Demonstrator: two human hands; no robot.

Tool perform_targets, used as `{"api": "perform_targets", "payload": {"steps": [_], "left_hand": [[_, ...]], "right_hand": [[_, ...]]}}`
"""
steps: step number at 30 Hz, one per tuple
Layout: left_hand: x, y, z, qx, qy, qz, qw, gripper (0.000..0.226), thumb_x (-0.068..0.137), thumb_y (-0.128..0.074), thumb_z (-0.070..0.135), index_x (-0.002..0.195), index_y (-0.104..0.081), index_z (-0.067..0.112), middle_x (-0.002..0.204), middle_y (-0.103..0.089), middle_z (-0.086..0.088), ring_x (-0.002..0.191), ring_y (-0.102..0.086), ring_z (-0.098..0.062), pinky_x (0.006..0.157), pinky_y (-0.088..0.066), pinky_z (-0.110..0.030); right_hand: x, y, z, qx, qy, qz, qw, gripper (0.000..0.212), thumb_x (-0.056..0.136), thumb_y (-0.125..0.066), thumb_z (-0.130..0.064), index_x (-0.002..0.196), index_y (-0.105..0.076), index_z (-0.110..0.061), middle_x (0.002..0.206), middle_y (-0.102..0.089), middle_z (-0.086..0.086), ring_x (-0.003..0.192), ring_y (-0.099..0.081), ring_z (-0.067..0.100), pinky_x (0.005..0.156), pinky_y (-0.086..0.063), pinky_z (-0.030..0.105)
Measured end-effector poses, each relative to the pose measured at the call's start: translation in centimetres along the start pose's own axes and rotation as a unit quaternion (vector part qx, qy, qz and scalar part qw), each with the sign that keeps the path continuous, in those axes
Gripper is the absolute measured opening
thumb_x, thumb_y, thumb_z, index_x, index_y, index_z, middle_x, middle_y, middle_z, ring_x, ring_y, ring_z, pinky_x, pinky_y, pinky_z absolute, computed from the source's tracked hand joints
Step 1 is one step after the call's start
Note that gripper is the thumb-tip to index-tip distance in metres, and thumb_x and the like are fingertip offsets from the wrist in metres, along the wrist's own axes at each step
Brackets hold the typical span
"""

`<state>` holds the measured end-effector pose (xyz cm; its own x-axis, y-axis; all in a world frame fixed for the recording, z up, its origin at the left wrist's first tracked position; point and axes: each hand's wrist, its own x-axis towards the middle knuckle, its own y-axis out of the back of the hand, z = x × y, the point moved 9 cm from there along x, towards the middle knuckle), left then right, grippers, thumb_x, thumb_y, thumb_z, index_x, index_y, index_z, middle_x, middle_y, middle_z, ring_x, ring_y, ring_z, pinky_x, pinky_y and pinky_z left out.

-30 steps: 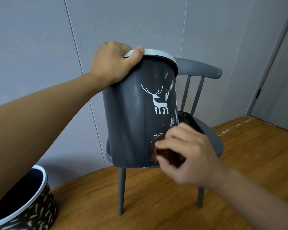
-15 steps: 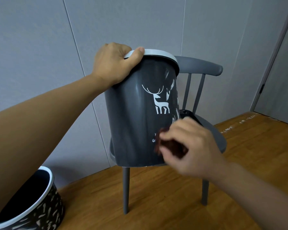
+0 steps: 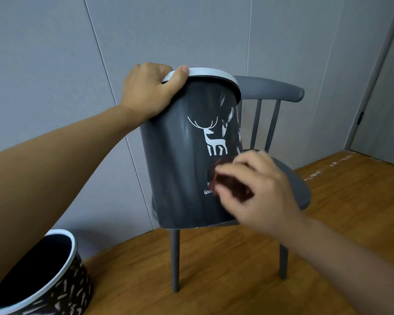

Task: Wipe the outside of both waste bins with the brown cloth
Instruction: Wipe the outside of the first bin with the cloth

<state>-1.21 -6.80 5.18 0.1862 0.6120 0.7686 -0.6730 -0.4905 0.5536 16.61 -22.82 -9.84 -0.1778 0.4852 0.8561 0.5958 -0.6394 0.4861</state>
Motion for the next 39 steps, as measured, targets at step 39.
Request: {"api": "perform_targets", "payload": {"steps": [39], "left_hand": [[1.5,-2.5,7.6,0.142,-0.06,-0.017,0.988,0.059,0.1,-0.042,0.05,0.058,-0.026,0.013,0.049,-0.028,-0.006,0.054,-0.034,-0.031,0.05,-0.02,-0.035]], "right_hand": [[2.0,2.4,-0.5,0.118,-0.009,0.022,0.993,0.023,0.082,-0.079,-0.03,0.102,-0.079,-0.019,0.097,-0.064,-0.006,0.091,-0.064,0.014,0.076,-0.055,0.029]]}}
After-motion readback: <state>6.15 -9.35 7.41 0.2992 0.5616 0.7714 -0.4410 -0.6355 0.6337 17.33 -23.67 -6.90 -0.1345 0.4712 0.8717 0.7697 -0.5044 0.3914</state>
